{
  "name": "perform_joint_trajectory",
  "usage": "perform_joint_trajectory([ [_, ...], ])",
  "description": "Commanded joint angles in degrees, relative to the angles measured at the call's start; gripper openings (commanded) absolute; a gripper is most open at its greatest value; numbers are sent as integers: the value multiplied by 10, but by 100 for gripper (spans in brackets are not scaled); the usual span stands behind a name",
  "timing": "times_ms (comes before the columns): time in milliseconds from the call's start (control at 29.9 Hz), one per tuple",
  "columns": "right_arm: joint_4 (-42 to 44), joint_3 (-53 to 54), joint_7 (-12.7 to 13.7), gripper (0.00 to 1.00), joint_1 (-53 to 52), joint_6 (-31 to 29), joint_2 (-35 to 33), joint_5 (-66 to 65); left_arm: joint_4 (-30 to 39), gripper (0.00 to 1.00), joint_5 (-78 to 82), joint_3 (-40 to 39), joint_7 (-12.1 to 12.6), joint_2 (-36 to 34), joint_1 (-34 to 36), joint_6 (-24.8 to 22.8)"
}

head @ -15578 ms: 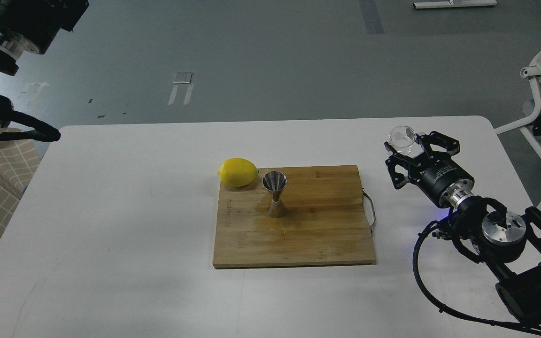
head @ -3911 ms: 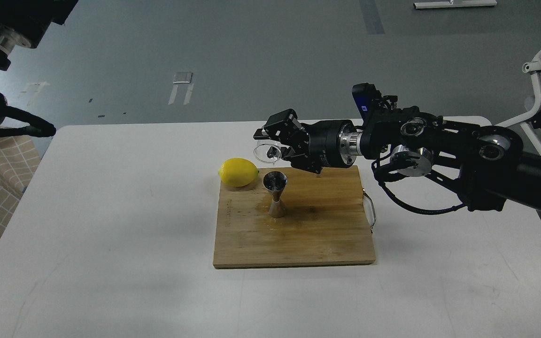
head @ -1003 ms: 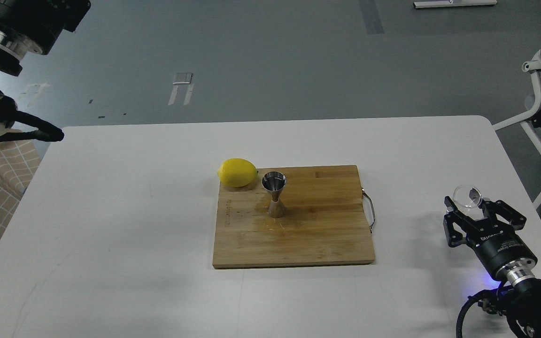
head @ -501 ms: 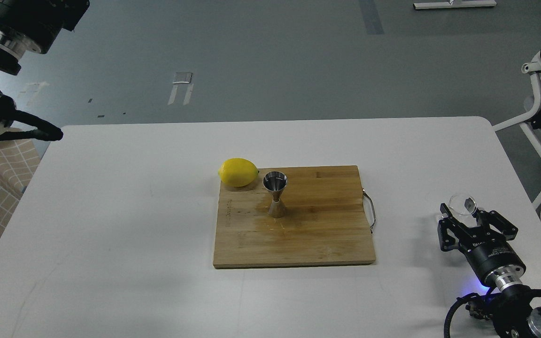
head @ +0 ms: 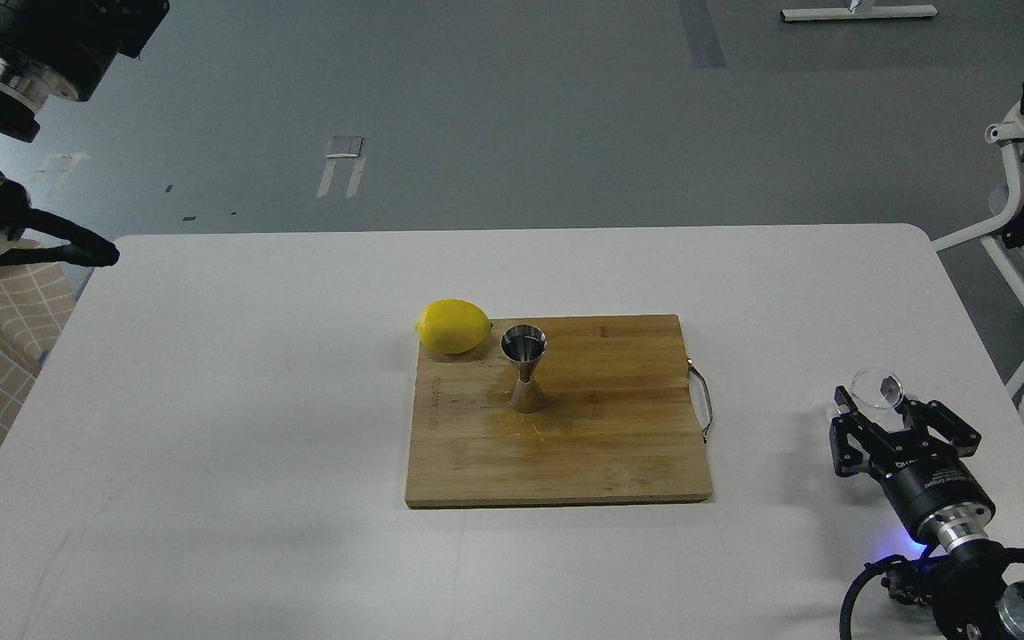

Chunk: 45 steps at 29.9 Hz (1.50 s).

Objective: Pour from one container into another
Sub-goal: 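Lower the glass cup onto the table beside the cutting board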

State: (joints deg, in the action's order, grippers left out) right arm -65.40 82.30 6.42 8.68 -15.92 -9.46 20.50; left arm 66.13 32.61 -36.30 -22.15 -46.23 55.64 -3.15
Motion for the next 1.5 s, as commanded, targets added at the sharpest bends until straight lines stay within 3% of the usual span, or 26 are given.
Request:
perform_joint_trajectory([
  [0, 0, 0, 0, 50, 1, 3, 1, 0, 0, 97, 0, 0, 0, 1, 0, 0],
  [201, 1, 0, 1, 60, 0, 7, 0, 0, -5, 97, 1, -2, -1, 6, -1, 0],
  [267, 0, 0, 1, 70, 0, 7, 1, 0, -6, 97, 1, -2, -1, 7, -1, 1],
  [435, 0, 0, 1, 80, -1, 7, 0, 0, -8, 97, 3, -3, -1, 7, -1, 0],
  [869, -15, 2, 5, 85, 7, 5, -6, 4, -8, 97, 3, -3, -1, 6, -1, -1],
  [1270, -64, 16, 9, 87, 30, 6, -61, 43, -8, 97, 3, -5, -1, 6, -1, 0],
  [1471, -73, 16, 11, 93, 34, 5, -67, 43, -8, 97, 3, -5, -1, 5, 0, 0],
])
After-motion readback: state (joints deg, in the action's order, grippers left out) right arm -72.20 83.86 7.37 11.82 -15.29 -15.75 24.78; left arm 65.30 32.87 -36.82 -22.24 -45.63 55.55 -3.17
